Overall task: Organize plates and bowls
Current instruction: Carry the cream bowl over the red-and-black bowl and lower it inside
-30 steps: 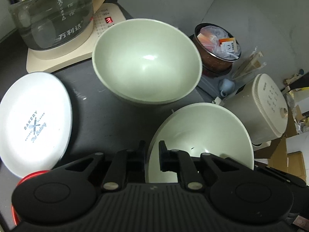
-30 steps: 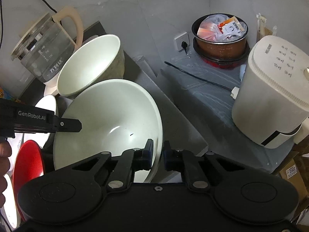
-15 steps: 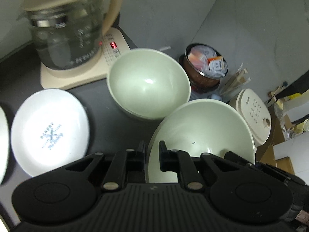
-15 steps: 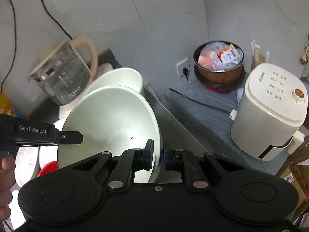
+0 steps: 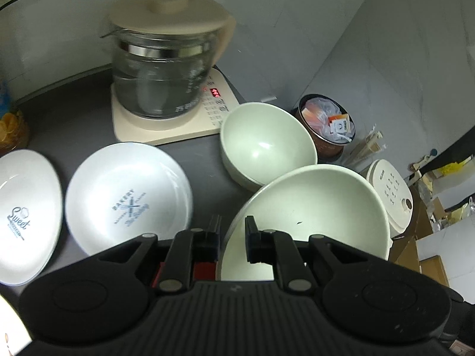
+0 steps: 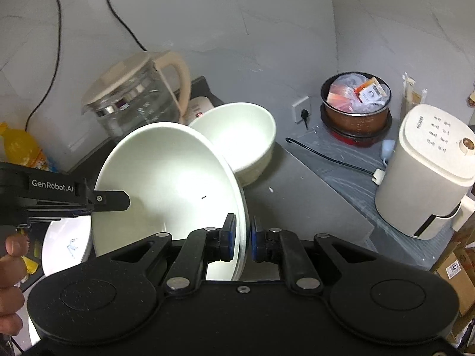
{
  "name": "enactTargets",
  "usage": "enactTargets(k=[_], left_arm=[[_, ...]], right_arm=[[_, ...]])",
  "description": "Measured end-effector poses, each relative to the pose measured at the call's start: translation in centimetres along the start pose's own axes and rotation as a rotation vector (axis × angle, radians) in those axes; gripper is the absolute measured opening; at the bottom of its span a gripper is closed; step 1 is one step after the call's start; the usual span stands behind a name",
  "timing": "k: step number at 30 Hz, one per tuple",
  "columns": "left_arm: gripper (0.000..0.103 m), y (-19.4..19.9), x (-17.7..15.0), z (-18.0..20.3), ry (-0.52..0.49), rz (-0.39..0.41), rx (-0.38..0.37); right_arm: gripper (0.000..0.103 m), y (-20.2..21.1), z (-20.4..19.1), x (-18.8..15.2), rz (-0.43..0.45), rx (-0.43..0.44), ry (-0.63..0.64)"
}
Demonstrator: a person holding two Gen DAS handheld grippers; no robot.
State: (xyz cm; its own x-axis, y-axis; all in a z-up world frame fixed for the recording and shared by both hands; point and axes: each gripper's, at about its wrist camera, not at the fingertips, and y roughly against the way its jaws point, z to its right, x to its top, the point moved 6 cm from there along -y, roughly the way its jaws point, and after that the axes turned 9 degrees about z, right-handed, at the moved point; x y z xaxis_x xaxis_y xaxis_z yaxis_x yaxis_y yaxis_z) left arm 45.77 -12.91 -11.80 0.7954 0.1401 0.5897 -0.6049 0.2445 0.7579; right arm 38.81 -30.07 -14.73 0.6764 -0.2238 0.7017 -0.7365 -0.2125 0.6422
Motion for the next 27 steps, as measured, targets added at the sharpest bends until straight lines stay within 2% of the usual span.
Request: enactTargets(k=[9, 27], left_arm=[[0.012, 1.8, -0.6, -2.8, 0.033, 0.016, 0.003], [0.012, 2.6, -4.8, -7.7, 0.095, -0.063, 0.033]], right_arm=[[0.011, 0.3, -2.7, -1.5, -0.028, 0.020, 0.015], [0.012, 0.3, -5.5, -6.1, -0.146, 0.026, 0.025]])
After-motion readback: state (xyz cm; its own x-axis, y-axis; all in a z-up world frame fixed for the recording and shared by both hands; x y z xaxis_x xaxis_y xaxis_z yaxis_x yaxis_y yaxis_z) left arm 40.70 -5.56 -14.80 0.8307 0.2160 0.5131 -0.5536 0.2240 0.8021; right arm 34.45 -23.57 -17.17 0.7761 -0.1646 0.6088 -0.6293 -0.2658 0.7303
